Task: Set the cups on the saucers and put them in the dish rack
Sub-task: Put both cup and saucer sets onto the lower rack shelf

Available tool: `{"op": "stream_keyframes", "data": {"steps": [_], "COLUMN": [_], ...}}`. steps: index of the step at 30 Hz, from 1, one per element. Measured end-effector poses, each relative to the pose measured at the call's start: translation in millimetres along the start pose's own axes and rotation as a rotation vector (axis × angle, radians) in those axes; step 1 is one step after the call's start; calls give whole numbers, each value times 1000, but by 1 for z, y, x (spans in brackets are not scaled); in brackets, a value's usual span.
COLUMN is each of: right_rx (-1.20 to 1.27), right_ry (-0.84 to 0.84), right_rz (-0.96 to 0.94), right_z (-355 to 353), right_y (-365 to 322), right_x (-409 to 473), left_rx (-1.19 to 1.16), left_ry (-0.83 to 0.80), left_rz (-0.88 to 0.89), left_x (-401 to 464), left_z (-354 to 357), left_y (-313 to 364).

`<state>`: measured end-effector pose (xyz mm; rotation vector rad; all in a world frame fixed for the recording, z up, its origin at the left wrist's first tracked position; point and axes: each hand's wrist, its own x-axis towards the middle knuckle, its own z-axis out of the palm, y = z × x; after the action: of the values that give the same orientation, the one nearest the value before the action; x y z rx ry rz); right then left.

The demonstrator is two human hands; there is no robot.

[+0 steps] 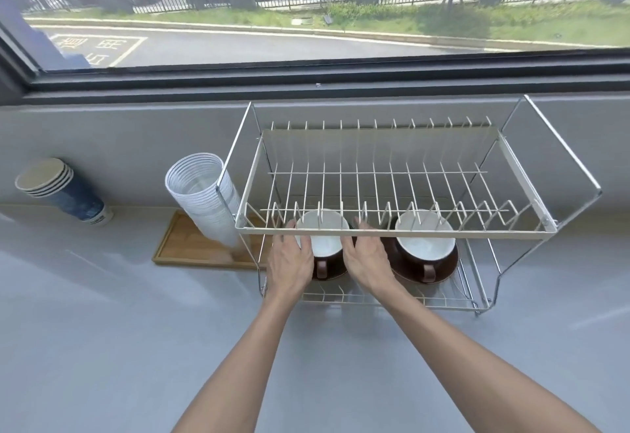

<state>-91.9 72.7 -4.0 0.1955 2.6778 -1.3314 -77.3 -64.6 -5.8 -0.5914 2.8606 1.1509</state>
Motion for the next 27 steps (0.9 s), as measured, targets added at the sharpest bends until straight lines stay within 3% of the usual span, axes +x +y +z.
{"op": "stream_keyframes", "data": {"steps": [10, 27], "right_rx": [40, -17], "right_ry": [-59, -99], "right_rz": [-2, 51], "right_z": [5, -3], "right_y": [5, 7], "right_x": [3, -3], "left_rx": [-60, -31], "left_ry": [7, -40], "left_rz": [-81, 10], "left_x": [3, -4], "left_z": [9, 10], "left_y": [-8, -12]}}
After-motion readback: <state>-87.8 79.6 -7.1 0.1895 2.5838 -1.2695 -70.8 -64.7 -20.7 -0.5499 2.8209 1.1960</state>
